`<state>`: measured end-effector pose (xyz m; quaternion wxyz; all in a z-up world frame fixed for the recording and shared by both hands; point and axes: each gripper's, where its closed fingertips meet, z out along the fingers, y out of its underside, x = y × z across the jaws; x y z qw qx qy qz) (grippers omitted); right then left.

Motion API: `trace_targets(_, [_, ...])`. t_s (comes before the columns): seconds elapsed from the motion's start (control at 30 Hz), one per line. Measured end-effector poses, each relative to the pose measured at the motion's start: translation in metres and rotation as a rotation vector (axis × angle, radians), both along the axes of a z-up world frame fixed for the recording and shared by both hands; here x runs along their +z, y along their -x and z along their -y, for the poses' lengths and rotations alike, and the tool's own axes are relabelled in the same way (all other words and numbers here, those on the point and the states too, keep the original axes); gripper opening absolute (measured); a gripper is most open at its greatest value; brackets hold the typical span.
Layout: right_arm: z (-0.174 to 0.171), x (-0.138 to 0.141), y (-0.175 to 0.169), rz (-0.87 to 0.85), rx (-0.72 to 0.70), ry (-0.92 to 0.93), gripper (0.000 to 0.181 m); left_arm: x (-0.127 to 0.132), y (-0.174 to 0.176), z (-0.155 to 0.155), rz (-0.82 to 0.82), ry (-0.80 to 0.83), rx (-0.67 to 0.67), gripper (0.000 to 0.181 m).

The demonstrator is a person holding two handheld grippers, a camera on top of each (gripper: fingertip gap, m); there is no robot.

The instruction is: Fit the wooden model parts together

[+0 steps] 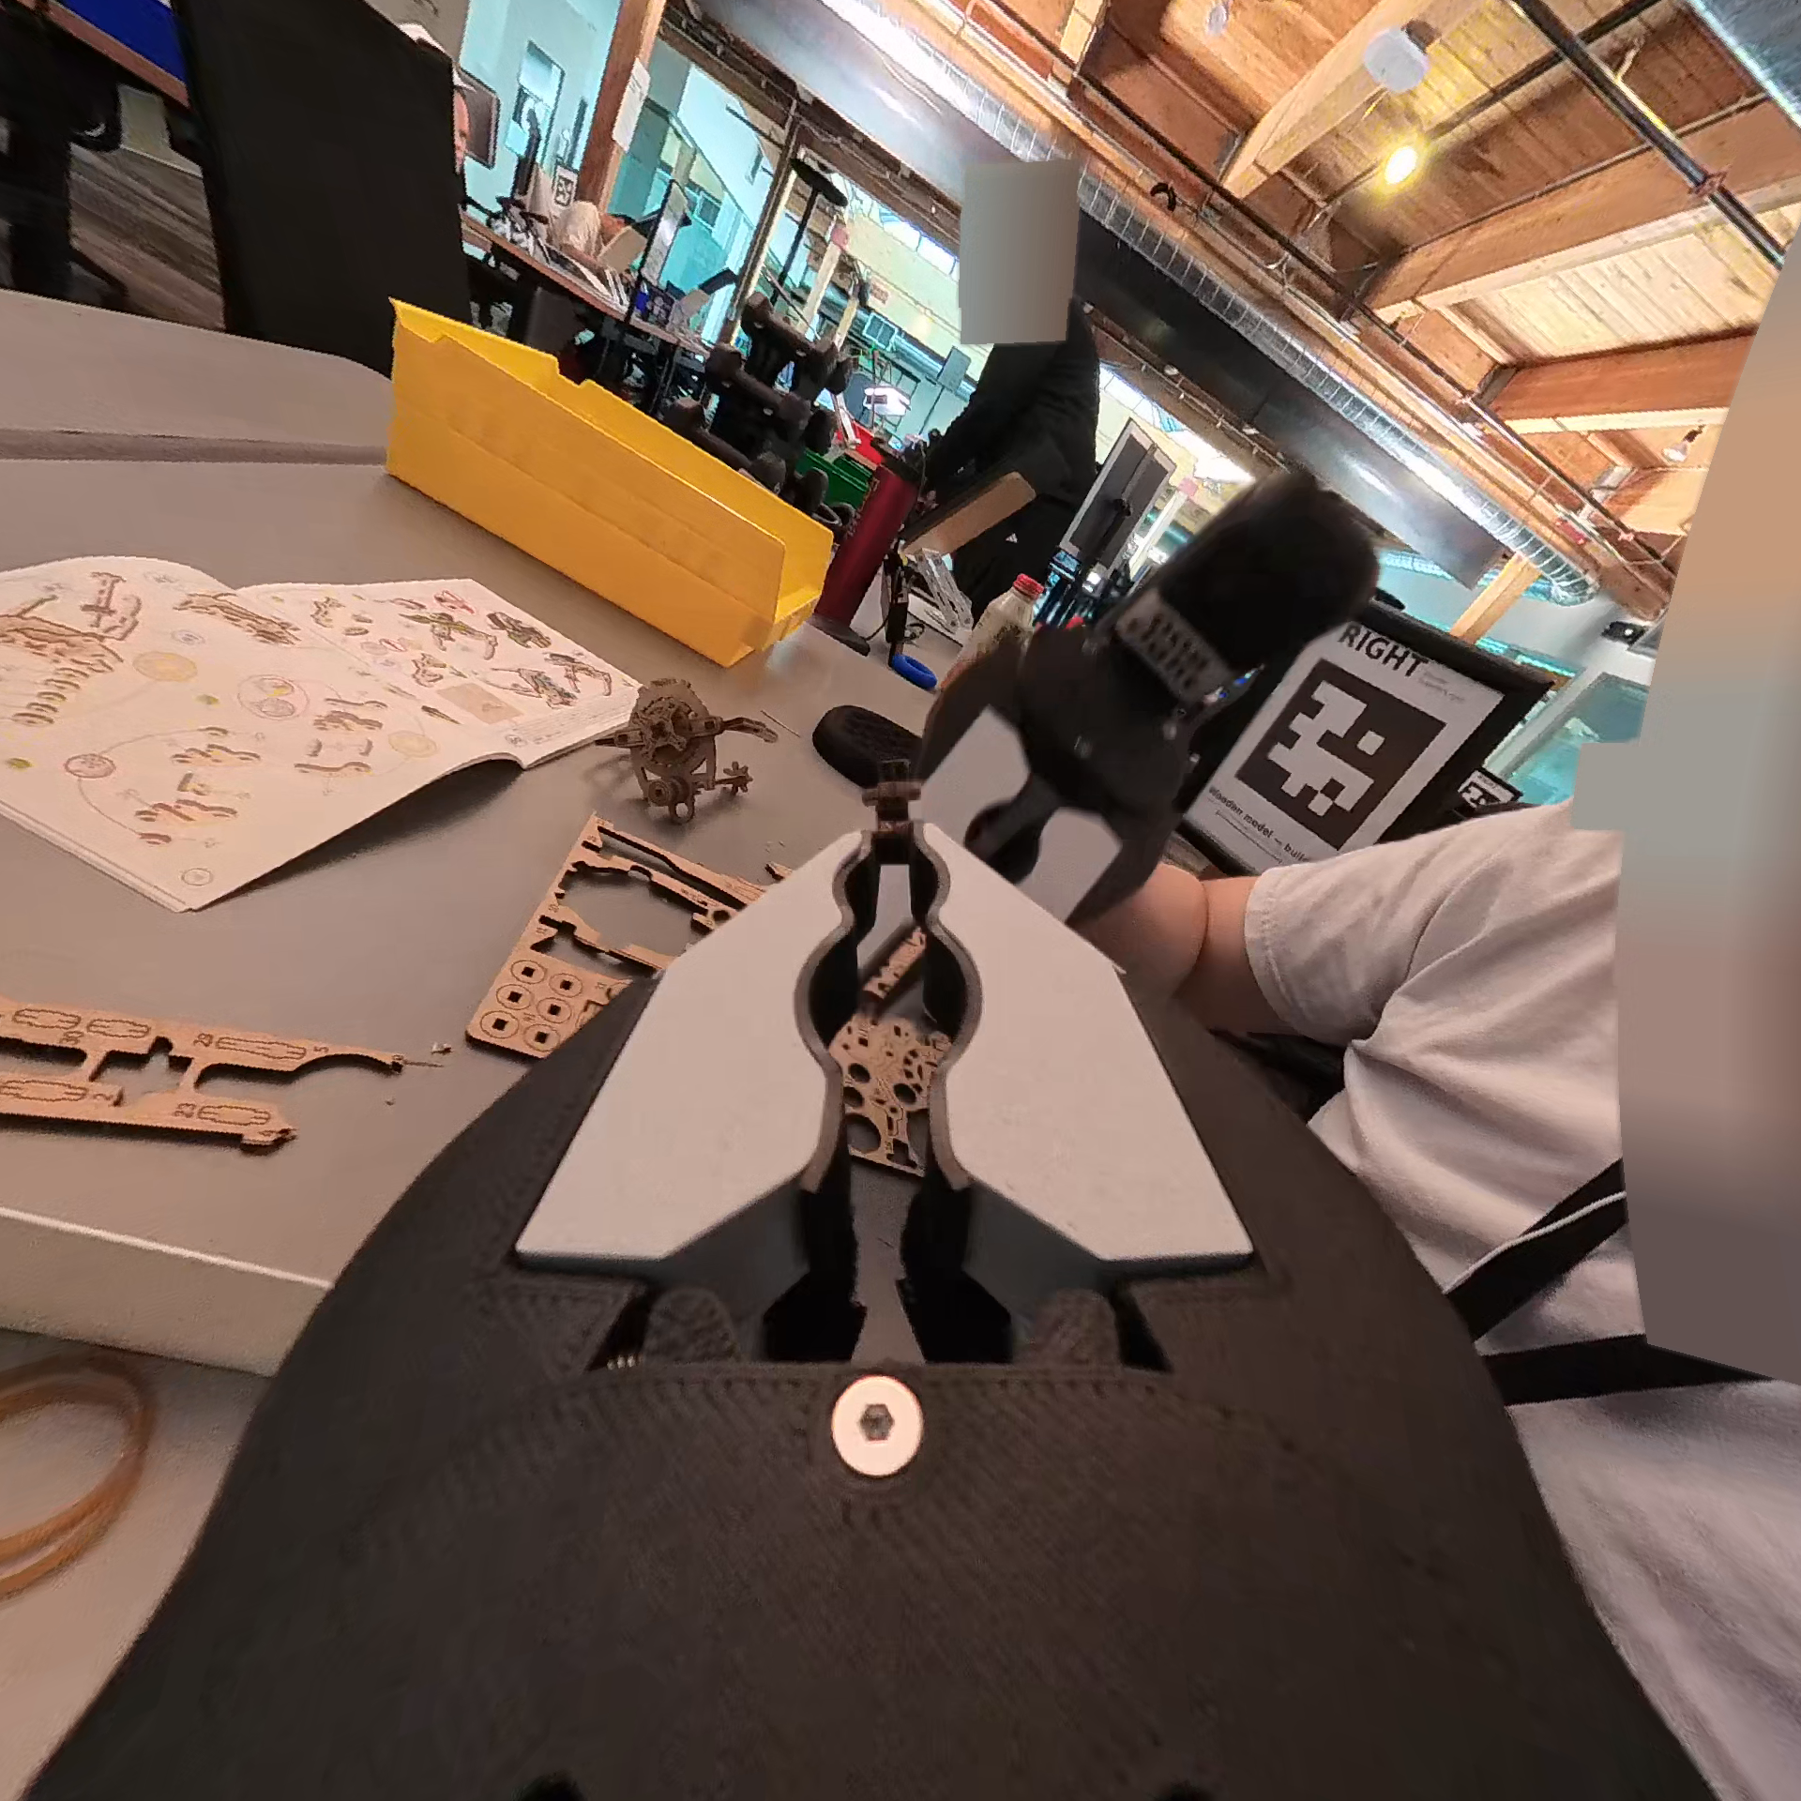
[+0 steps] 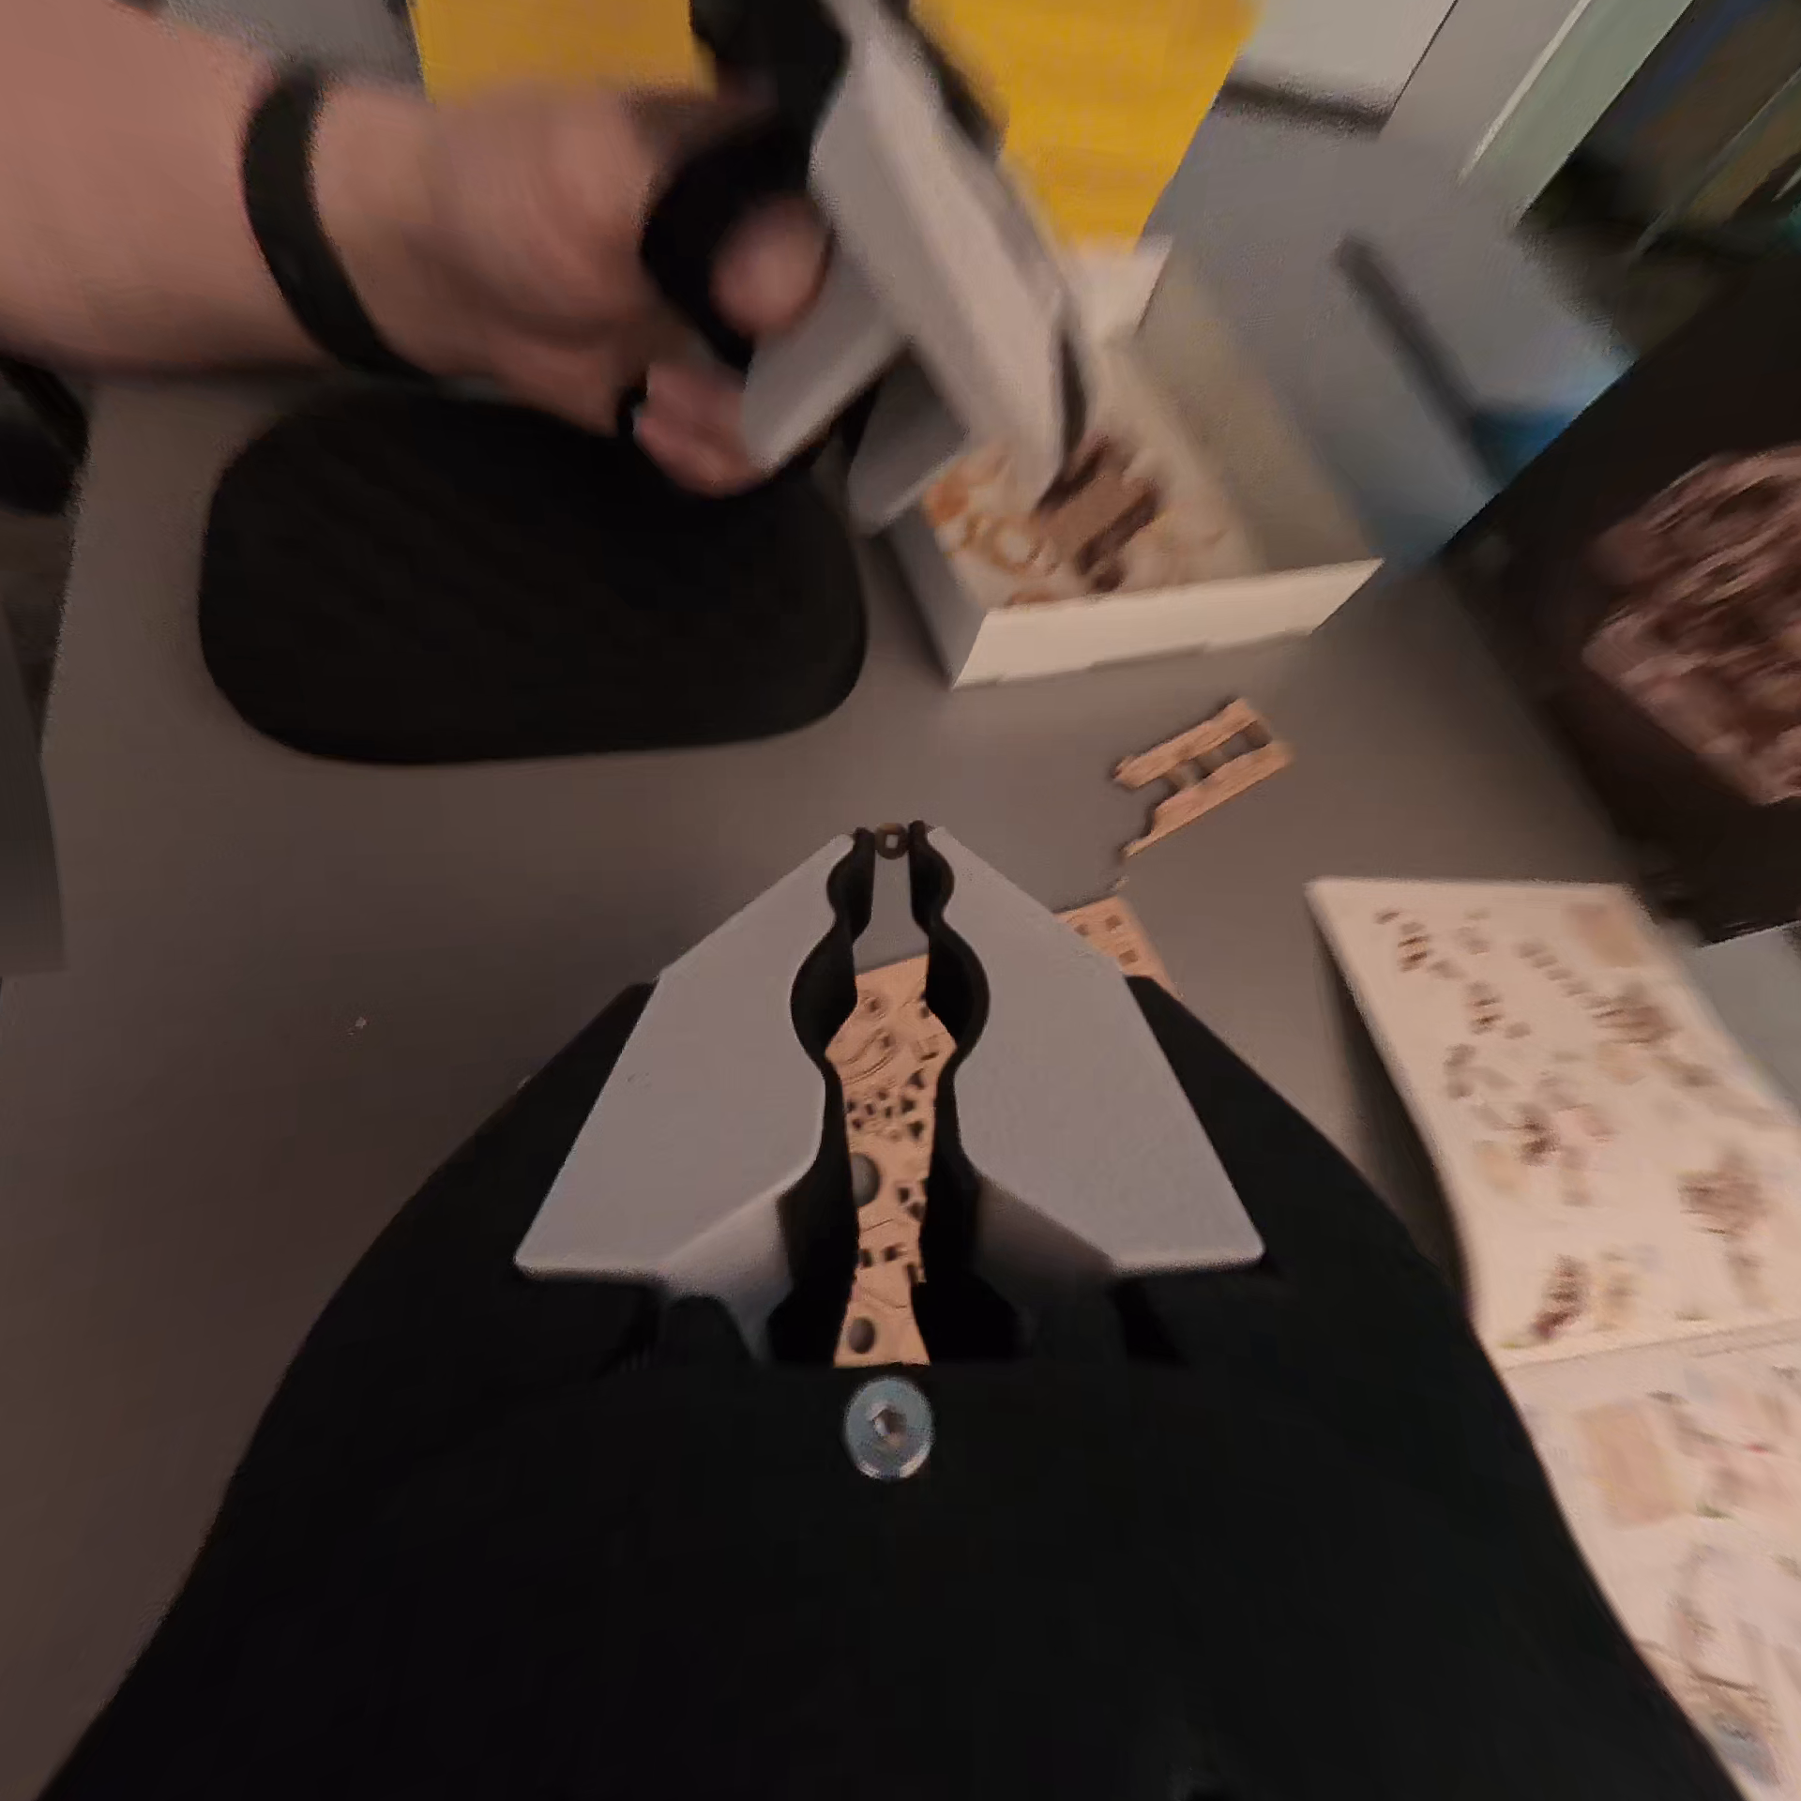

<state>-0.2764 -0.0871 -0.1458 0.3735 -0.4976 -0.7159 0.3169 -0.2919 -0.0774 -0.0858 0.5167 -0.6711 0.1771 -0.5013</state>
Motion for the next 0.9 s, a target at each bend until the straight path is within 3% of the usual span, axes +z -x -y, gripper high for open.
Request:
trace_targets(0.1, [-0.006,0.049,-0.009,-0.202,0.006,-0.027,0.005,-0.004,-0.009,0.002,-0.011,0.016,-0.024,0.004])
trace_targets(0.2, [-0.005,0.068,-0.015,-0.292,0.014,-0.019,0.005,-0.007,-0.015,0.004,0.033,0.08,-0.051,0.004])
trace_targets(0.57, [-0.009,0.041,-0.012,-0.187,0.012,-0.283,0.006,-0.031,-0.026,0.003,0.092,0.318,-0.085,0.004])
trace_targets(0.9, [-0.01,0.025,-0.01,-0.114,0.015,-0.285,0.005,-0.042,-0.03,0.004,0.054,0.368,-0.075,0.004])
